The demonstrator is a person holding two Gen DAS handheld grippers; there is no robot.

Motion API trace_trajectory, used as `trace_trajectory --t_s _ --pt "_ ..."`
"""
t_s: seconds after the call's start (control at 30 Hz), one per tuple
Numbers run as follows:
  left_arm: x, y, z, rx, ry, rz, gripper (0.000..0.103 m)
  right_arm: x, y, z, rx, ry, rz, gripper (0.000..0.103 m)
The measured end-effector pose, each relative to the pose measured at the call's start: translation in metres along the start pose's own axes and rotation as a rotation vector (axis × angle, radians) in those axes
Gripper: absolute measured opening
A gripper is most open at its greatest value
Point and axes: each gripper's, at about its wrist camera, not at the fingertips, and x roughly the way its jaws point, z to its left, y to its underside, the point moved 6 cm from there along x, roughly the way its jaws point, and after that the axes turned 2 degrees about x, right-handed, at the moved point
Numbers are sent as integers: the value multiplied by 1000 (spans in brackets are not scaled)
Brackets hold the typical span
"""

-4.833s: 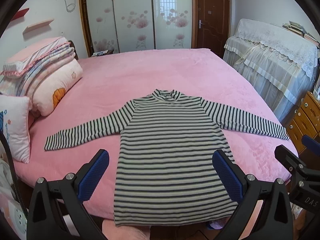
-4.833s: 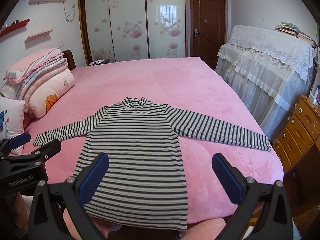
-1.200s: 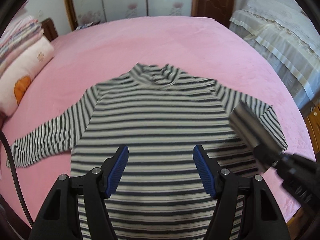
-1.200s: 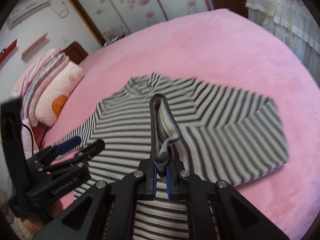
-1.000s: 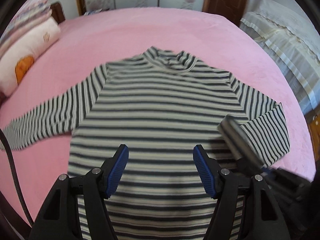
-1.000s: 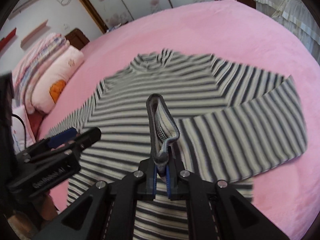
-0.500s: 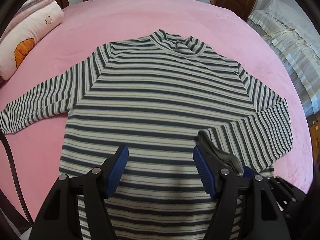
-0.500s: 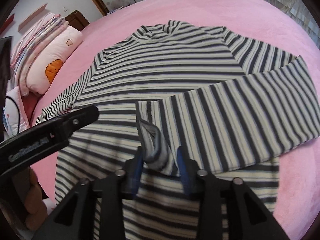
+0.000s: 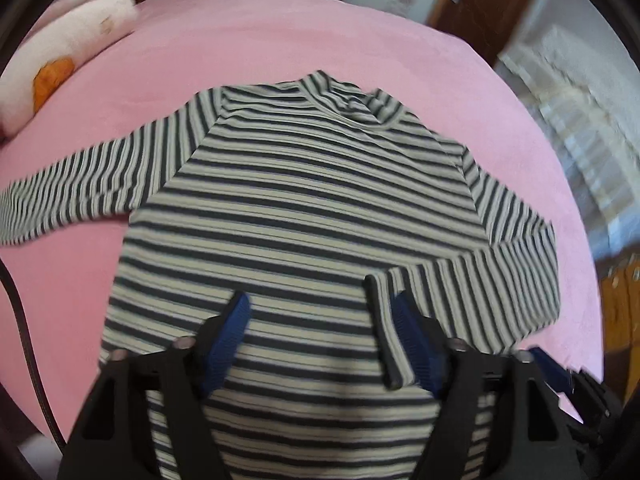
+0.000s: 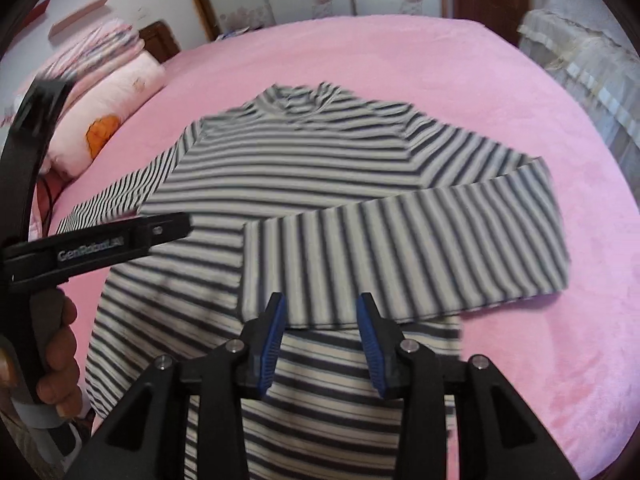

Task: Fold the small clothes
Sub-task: 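Carry the sleeve with the right tool across the shirt body, then grasp the other sleeve cuff with the left tool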

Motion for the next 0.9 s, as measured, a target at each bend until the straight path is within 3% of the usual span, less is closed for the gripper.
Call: trace_trajectory --t_s 0.07,0.13,0.27,0.47,0.57,0.77,0.9 --pt "6 2 -3 -18 7 48 77 -5 -6 -16 58 -24 7 37" --pt "6 4 -9 -6 23 42 77 -16 -14 -35 86 -10 -18 37" --pt "11 13 -21 39 28 61 77 -34 -21 -74 92 84 -78 37" --pt "21 19 -44 87 90 59 77 -43 -16 -124 146 142 -91 37" --pt "32 28 -51 107 84 83 77 -43 -10 -142 167 156 -97 37" --pt "57 51 -50 36 154 161 66 -35 4 -161 215 136 -95 37" --pt "62 58 -47 -16 223 154 66 -27 12 -165 240 116 -85 37"
